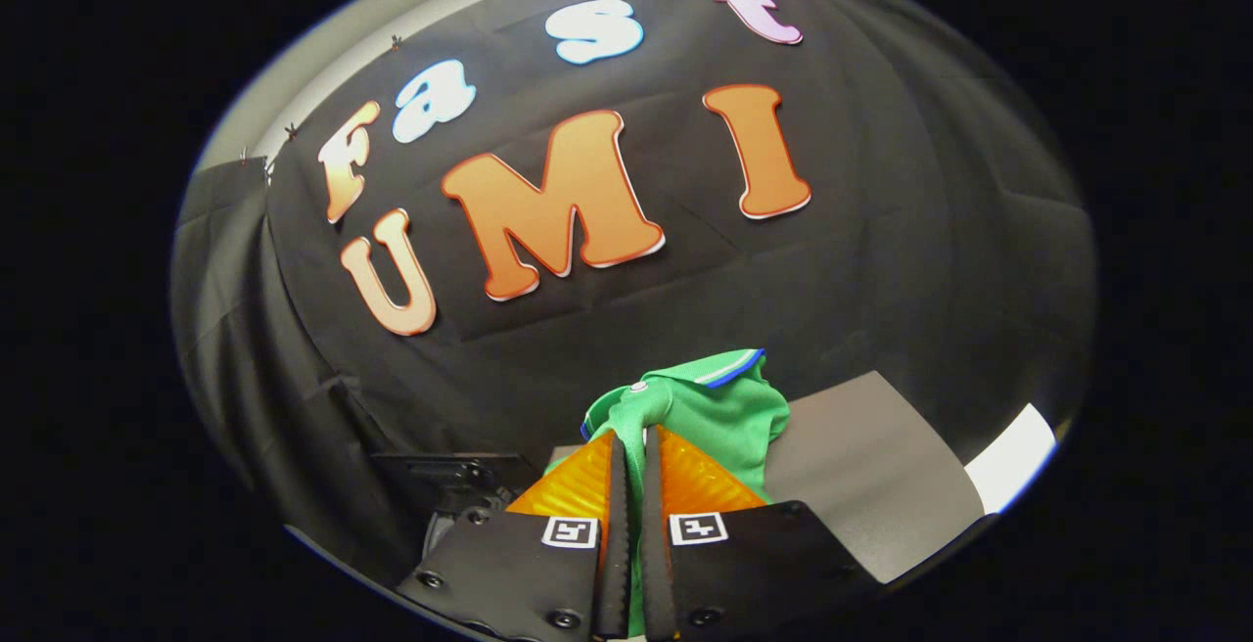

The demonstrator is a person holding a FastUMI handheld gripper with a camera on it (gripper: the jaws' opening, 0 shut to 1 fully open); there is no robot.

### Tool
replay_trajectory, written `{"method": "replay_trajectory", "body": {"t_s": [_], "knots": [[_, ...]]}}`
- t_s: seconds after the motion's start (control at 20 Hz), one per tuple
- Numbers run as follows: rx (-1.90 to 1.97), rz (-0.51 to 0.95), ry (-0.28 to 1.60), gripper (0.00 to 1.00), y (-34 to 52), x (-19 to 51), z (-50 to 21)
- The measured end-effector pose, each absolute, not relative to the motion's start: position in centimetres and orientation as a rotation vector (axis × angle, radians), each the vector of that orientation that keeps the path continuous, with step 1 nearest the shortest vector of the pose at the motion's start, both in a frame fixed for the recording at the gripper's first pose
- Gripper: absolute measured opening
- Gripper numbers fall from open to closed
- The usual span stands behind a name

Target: Put the clothes into the washing machine and then close the washing machine lid.

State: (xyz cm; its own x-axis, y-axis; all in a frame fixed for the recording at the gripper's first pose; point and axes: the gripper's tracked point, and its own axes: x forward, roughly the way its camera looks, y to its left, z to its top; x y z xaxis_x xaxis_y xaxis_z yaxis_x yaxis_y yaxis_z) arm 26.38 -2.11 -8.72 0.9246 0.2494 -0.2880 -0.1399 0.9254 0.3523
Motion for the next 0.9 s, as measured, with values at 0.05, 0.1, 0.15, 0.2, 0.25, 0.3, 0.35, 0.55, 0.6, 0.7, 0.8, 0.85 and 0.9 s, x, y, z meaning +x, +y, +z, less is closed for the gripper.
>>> {"method": "replay_trajectory", "body": {"t_s": [0.05,0.1,0.15,0.2,0.25,0.3,0.35,0.55,0.6,0.7,0.8,0.85,0.9], "knots": [[0.332,0.212,0.332,0.13,-1.4,26.0,-8.1],[0.337,0.219,0.311,0.13,-0.5,25.6,-7.2],[0.331,0.230,0.306,0.13,0.6,25.0,-6.4],[0.323,0.239,0.292,0.13,1.8,24.3,-5.5],[0.312,0.247,0.285,0.13,3.2,23.1,-4.8],[0.306,0.257,0.278,0.13,4.8,22.3,-4.2],[0.295,0.269,0.272,0.13,6.7,21.3,-3.6],[0.302,0.340,0.257,0.13,15.4,18.3,-2.0],[0.293,0.356,0.263,0.13,17.6,17.9,-2.3],[0.303,0.382,0.275,0.13,21.9,17.3,-3.3],[0.324,0.406,0.299,0.13,26.0,17.1,-5.1],[0.329,0.417,0.316,0.13,27.8,17.4,-6.5],[0.334,0.420,0.332,0.13,29.4,17.6,-7.7]]}}
